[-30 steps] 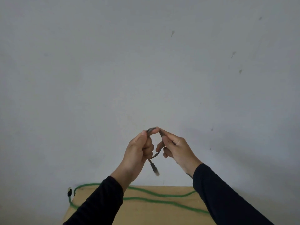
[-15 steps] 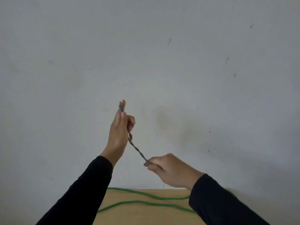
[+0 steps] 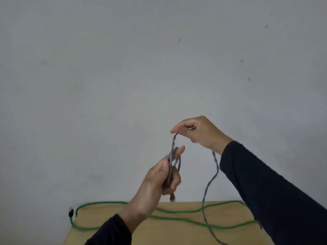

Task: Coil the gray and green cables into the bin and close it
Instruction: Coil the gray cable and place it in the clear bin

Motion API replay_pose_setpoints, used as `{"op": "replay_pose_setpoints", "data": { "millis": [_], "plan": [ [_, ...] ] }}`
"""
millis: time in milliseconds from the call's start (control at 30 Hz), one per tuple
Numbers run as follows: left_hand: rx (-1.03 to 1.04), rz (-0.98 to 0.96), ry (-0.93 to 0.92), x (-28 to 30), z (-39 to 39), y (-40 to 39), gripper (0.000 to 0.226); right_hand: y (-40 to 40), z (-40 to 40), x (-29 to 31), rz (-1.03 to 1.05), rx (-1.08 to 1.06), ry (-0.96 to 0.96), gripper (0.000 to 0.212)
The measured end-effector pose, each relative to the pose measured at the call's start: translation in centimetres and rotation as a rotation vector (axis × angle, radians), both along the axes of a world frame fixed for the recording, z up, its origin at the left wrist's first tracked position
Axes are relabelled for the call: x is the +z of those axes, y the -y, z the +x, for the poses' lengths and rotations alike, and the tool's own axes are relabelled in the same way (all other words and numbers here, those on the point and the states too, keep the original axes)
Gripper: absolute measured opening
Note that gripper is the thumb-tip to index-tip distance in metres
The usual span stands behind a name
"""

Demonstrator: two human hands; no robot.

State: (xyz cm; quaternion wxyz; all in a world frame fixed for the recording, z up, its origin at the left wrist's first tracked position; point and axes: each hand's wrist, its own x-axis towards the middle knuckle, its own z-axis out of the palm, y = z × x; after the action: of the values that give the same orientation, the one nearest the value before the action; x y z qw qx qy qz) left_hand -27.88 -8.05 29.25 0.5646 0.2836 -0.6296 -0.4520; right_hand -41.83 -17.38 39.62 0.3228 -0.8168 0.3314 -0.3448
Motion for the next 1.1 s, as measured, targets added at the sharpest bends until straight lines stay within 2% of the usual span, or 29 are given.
{"op": "replay_pose_setpoints", "data": {
  "millis": [67,233,367,567,667,767,867,1000,1100],
  "plan": [
    [0.019,-0.024,-0.109,1.3,0.5,0.8,0.042,0.1,0.3,-1.9,0.022,-0.051,0.056,0.018],
    [0.175,-0.031,-0.359,5.1,2.8,3.5,0.040,-1.7,2.4,-6.8,-0.036,-0.076,-0.064,0.026],
    [0.346,0.044,-0.432,6.3,5.0,5.7,0.039,-3.3,3.6,-9.4,-0.045,0.008,-0.232,0.030],
    [0.331,0.111,-0.547,5.3,6.1,6.6,0.037,-4.7,3.6,-9.2,-0.114,0.112,-0.445,0.030],
    [0.360,0.131,-0.404,4.8,6.0,6.5,0.036,-4.2,3.1,-8.6,-0.166,0.106,-0.484,0.031],
    [0.406,0.112,-0.076,2.9,6.1,6.1,0.039,-3.3,2.2,-6.4,-0.234,0.103,-0.526,0.024],
    [0.310,0.096,0.221,1.2,5.0,4.5,0.039,-2.4,1.5,-3.8,-0.264,0.103,-0.499,0.016],
    [0.138,0.154,0.340,0.4,2.8,1.9,0.048,-1.1,0.3,-0.7,-0.207,0.072,-0.334,0.009],
    [0.073,0.152,0.287,0.7,1.9,1.2,0.050,-0.7,-0.5,-0.2,-0.115,0.071,-0.187,0.011]
  ]
}}
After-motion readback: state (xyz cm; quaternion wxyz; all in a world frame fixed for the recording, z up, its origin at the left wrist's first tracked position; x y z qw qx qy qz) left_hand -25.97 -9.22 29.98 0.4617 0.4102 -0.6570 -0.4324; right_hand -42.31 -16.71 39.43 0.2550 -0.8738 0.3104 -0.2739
